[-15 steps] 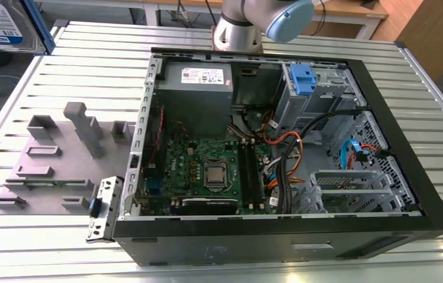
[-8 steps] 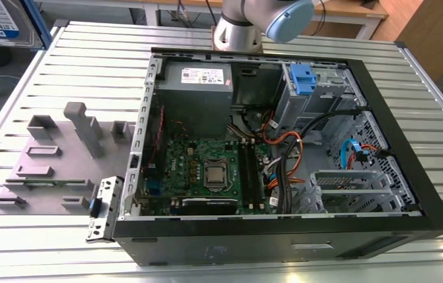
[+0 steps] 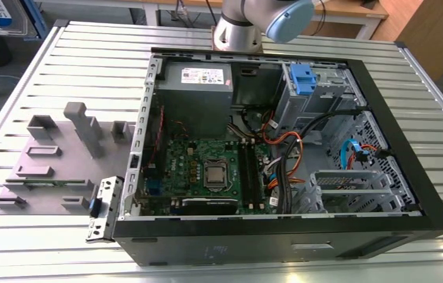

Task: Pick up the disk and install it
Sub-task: 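Pick up the disk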

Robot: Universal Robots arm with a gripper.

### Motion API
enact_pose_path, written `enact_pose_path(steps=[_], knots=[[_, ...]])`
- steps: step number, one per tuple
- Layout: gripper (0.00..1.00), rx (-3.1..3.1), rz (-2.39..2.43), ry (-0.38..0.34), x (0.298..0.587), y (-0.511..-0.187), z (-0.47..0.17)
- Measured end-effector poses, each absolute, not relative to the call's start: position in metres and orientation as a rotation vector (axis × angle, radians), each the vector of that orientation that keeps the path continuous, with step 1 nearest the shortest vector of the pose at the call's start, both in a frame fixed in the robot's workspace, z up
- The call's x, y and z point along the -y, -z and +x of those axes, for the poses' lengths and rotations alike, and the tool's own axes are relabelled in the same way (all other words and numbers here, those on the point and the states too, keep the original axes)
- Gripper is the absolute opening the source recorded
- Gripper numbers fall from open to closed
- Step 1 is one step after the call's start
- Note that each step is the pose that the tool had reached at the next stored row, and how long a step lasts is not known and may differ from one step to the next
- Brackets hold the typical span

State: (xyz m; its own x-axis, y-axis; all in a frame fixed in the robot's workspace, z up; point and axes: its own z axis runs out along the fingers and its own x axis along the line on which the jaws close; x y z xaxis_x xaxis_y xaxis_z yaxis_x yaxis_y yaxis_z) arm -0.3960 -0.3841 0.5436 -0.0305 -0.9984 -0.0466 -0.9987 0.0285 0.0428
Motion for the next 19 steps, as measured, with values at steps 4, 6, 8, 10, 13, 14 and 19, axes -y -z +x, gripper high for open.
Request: enact_pose_path(steps=[4,6,8,10,13,14,19], knots=[[0.35,-2.25,-2.185,-0.099,0.384,-0.544,-0.396],[0.35,-2.25,-2.185,-0.099,0.384,-0.544,-0.396],[0.35,-2.25,-2.185,-0.099,0.384,-0.544,-0.394],[0.35,-2.25,-2.185,-0.099,0.384,-0.544,-0.389],[0.35,-2.25,-2.185,-0.099,0.384,-0.543,-0.379],[0.35,-2.25,-2.185,-0.099,0.384,-0.543,-0.376],[0.35,-2.25,-2.185,-0.099,0.384,-0.542,-0.355]])
